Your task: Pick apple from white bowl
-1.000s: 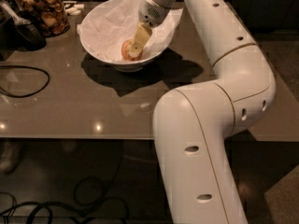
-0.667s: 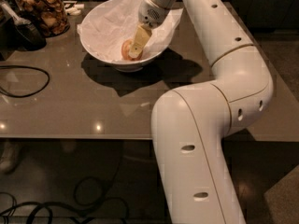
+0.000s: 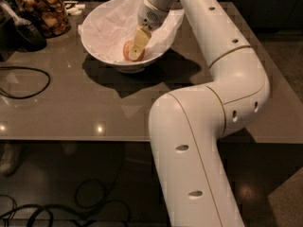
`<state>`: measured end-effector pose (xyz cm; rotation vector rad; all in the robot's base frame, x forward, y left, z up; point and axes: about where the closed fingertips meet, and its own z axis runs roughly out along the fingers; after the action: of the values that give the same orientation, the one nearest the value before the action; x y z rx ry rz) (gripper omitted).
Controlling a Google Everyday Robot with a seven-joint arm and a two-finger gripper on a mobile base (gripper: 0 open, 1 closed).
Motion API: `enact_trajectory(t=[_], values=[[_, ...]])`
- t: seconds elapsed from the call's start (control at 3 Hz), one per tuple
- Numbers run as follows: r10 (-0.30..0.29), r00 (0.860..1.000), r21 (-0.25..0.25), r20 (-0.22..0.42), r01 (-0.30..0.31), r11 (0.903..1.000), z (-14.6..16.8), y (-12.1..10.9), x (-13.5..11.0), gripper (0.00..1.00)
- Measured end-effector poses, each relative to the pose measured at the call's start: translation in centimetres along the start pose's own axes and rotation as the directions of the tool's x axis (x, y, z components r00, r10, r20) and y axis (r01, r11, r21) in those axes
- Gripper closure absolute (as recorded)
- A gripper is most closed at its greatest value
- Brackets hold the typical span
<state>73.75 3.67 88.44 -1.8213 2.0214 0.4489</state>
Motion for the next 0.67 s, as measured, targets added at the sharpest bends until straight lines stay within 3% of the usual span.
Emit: enact_trajectory(t=[0.67], values=[[0.007, 1.0, -0.03, 0.002, -0.007, 0.9995, 1.83, -0.23, 0.25, 0.28]])
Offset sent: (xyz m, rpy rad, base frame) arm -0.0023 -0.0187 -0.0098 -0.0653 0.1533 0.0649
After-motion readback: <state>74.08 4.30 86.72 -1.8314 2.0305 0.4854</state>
